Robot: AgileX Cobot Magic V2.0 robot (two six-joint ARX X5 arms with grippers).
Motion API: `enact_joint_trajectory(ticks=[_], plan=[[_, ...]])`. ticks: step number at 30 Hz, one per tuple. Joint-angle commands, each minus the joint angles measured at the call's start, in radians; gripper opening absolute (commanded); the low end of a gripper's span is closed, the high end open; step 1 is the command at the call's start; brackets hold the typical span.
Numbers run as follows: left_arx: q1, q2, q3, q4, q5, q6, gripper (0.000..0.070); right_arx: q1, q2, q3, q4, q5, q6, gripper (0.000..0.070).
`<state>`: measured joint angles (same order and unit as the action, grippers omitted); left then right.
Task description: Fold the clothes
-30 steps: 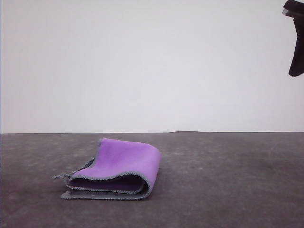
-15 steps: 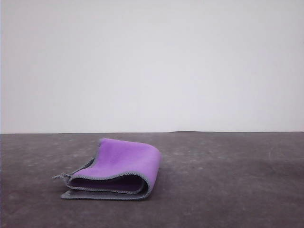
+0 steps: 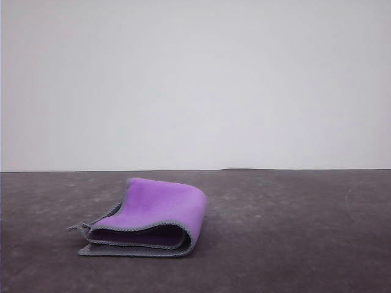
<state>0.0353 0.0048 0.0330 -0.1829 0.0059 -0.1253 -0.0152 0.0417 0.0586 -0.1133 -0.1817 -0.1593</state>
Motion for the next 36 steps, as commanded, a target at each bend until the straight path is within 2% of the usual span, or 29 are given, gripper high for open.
enact_joint_trajectory(ticks=[1, 11, 18, 27, 36], plan=[[0.002, 0.0, -0.019, -0.004, 0.005, -0.008, 0.0012, -0.003, -0.013, -0.011, 0.005, 0.003, 0.007, 0.0004], [0.002, 0.0, -0.019, -0.004, 0.005, -0.008, 0.0012, -0.009, -0.038, -0.047, -0.03, 0.018, 0.032, 0.0004], [0.002, 0.0, -0.019, -0.004, 0.005, -0.008, 0.0012, -0.009, -0.038, -0.047, -0.068, 0.158, 0.08, 0.0004], [0.002, 0.0, -0.019, -0.004, 0.005, -0.008, 0.0012, -0.009, -0.038, -0.047, -0.07, 0.164, 0.127, 0.0004], [0.002, 0.0, -0.019, -0.004, 0.005, -0.008, 0.0012, -0.009, -0.038, -0.047, -0.04, 0.158, 0.126, 0.0004]])
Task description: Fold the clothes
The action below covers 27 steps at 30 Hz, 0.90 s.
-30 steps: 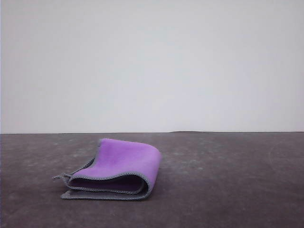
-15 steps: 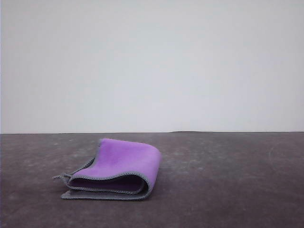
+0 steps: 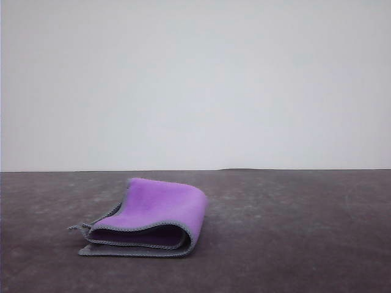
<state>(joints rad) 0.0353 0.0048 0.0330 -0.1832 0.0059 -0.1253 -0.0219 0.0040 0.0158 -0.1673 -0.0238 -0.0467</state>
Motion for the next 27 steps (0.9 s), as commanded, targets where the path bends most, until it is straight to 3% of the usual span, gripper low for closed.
enact_joint_trajectory(ticks=[1, 27], plan=[[0.002, 0.0, -0.019, -0.004, 0.005, -0.008, 0.0012, -0.002, 0.0, -0.004, 0.014, 0.0, 0.013, 0.0004], [0.002, 0.0, -0.019, -0.004, 0.005, -0.008, 0.0012, -0.002, 0.0, -0.003, 0.014, 0.0, 0.013, 0.0004]])
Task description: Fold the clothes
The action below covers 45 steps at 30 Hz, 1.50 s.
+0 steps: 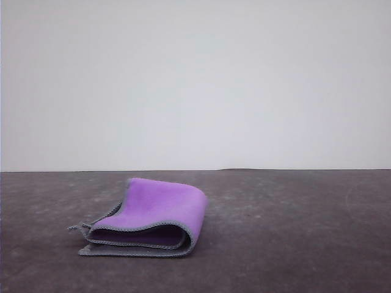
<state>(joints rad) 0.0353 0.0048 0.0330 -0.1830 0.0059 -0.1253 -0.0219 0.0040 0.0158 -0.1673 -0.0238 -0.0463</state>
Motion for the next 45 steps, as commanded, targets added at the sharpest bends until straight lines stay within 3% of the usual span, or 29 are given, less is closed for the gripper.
enact_joint_trajectory(ticks=[1, 45], plan=[[0.002, 0.0, -0.019, -0.004, 0.005, -0.008, 0.0012, -0.002, 0.0, -0.003, 0.014, 0.0, 0.013, 0.0004], [0.002, 0.0, -0.019, -0.004, 0.005, -0.008, 0.0012, -0.002, 0.0, -0.003, 0.014, 0.0, 0.013, 0.0004]])
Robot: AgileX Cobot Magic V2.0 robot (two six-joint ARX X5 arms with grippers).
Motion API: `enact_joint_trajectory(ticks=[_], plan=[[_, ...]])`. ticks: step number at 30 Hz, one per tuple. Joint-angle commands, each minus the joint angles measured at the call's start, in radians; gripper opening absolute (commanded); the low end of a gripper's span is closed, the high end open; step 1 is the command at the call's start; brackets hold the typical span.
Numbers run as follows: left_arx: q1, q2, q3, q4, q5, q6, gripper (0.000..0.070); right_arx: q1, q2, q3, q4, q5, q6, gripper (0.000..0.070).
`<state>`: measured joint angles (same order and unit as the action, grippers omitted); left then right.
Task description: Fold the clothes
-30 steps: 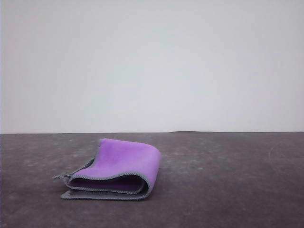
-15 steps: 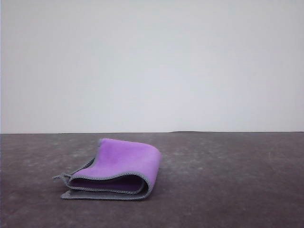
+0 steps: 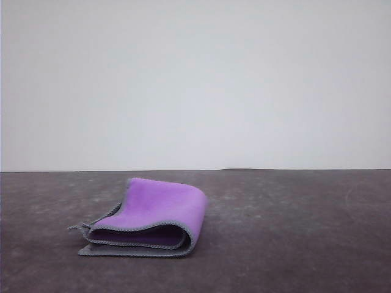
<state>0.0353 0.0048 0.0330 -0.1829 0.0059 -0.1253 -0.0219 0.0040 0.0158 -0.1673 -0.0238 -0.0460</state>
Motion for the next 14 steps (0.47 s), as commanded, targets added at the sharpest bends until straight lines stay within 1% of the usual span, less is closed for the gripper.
enact_joint_trajectory(ticks=[1, 14], plan=[[0.002, 0.0, -0.019, -0.004, 0.005, -0.008, 0.0012, -0.002, 0.0, -0.003, 0.014, 0.0, 0.013, 0.0004], [0.002, 0.0, -0.019, -0.004, 0.005, -0.008, 0.0012, -0.002, 0.0, -0.003, 0.014, 0.0, 0.013, 0.0004]])
